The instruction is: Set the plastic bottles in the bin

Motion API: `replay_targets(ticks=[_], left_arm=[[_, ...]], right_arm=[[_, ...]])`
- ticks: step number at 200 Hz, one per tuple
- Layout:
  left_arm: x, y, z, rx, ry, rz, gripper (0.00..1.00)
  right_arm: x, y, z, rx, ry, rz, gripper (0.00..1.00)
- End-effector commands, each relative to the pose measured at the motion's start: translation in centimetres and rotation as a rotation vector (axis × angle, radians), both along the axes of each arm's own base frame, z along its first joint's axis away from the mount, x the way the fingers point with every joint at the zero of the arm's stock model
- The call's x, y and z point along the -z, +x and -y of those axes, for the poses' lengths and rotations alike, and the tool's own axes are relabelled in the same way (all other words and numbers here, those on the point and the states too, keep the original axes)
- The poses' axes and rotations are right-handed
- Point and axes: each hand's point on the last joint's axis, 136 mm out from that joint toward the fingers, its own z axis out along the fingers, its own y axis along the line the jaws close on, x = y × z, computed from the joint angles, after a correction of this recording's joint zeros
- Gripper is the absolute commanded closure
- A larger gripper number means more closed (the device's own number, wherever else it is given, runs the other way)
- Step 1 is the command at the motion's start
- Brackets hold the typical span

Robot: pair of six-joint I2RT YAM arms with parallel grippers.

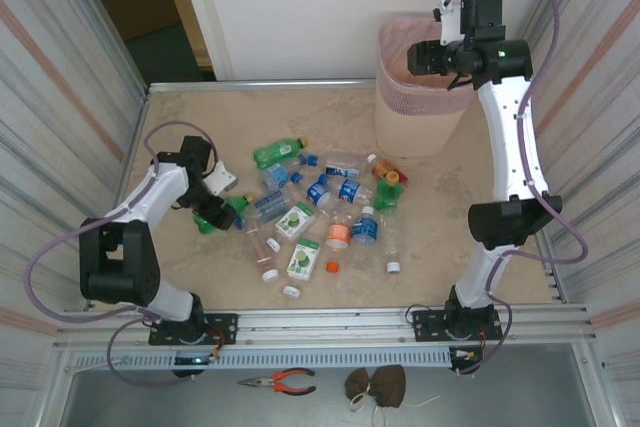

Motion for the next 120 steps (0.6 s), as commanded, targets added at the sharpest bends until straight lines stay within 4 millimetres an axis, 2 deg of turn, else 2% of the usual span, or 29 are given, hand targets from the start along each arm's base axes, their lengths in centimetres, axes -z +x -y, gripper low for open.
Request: replay_targets(ticks=[1, 53, 120], left_arm=[[1.7, -0.6, 0.2, -0.021, -0.028, -0.061, 0.11], [4.0, -1.2, 0.2, -0.056, -0.057, -0.179, 0.14], [4.4, -1.6, 0.9, -0.082, -0.105, -0.214, 0.27]], right_arm=[[-1.6, -2.2, 0.1, -0.018, -0.016, 0.017, 0.22], [-1.5, -3.1, 0.2, -0.021, -0.020, 0.016, 0.21], [-1.3, -3.4, -0.6, -0.032, -0.052, 0.013, 0.21]])
